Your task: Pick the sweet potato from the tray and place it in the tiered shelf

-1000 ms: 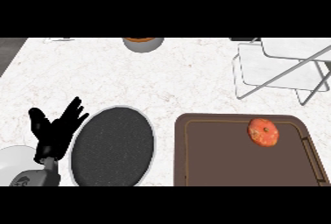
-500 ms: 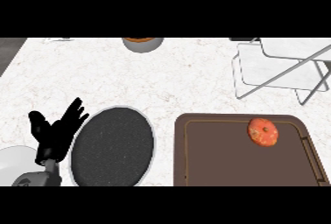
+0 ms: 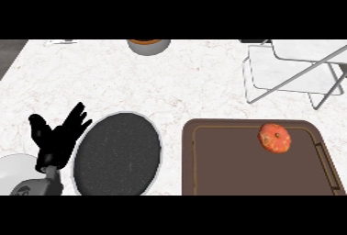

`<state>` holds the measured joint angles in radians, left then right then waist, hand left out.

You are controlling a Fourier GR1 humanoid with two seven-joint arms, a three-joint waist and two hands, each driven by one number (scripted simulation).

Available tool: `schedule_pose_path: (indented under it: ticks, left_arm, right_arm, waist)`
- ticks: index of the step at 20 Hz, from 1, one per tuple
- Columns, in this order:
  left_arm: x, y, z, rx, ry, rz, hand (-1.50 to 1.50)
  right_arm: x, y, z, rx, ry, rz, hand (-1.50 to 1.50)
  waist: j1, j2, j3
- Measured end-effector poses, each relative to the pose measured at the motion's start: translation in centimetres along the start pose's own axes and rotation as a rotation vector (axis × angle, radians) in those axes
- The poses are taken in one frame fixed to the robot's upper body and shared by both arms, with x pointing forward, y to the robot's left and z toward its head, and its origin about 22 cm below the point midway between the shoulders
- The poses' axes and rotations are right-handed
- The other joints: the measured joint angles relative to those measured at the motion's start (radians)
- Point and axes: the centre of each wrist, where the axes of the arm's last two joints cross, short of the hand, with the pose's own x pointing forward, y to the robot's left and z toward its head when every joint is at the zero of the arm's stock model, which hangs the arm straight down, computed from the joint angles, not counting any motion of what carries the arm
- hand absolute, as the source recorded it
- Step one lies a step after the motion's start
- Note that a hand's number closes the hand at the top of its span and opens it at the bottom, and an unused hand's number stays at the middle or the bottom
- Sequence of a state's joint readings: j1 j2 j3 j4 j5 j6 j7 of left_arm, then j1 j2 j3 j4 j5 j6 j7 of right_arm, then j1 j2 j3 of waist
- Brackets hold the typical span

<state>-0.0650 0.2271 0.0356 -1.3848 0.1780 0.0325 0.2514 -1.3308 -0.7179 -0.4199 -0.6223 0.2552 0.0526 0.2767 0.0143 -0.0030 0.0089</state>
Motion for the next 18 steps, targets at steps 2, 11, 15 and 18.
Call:
schedule_pose_path:
  ticks: [2,11,15,18]
  left_arm:
    - [0.2,0.0,0.0,0.0,0.002,-0.001,0.0]
    - [0.3,-0.4,0.3,-0.012,-0.008,0.001,0.0]
    - [0.2,-0.9,0.4,0.0,-0.004,0.004,0.0]
    - [0.5,-0.3,0.5,0.002,0.006,0.0,0.0]
  right_arm:
    - [0.3,-1.1,0.0,-0.056,0.007,-0.038,-1.5]
    - [-0.2,-9.0,0.9,-0.353,0.052,-0.096,-1.5]
    - [-1.4,-13.4,1.9,-0.424,0.083,-0.152,-1.5]
    - [-2.6,-17.2,3.3,-0.429,0.099,-0.169,-1.5]
  waist:
    - [0.002,0.001,0.0]
    - [0.002,0.004,-0.002]
    - [0.0,0.003,-0.002]
    - [-0.004,0.004,-0.003]
